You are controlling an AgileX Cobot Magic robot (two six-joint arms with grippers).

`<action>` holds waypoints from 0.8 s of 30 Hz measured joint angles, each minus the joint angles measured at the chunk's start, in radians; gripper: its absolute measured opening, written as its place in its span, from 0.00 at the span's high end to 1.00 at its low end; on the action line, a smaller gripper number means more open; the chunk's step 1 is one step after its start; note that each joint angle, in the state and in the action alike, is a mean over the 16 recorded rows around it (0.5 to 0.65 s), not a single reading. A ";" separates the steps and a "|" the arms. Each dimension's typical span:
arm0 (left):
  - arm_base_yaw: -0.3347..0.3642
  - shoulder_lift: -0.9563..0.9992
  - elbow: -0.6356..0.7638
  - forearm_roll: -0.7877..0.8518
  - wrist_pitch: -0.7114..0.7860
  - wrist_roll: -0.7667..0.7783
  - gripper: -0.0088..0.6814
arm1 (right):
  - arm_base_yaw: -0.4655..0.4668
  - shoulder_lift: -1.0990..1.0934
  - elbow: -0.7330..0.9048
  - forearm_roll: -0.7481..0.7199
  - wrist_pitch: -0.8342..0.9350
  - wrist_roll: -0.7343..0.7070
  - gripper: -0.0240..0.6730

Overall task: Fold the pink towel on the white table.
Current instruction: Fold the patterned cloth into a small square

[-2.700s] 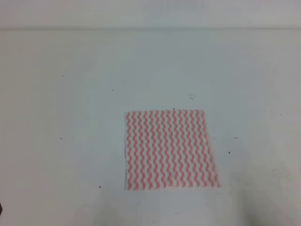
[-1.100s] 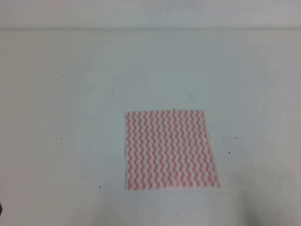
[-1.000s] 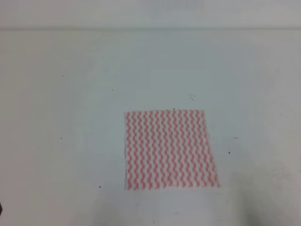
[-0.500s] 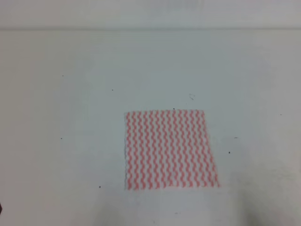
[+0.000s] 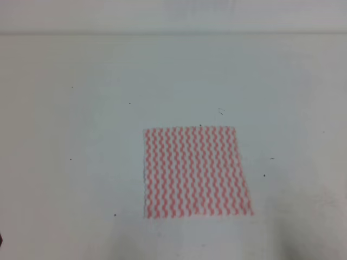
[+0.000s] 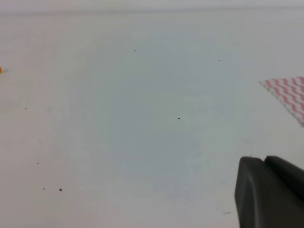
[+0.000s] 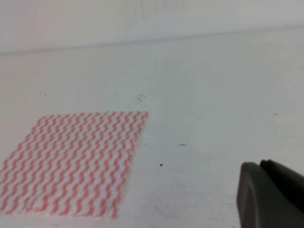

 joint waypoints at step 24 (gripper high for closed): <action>0.000 0.000 0.000 -0.426 -0.190 -0.005 0.99 | 0.000 0.000 -0.003 0.410 -0.127 -0.001 0.99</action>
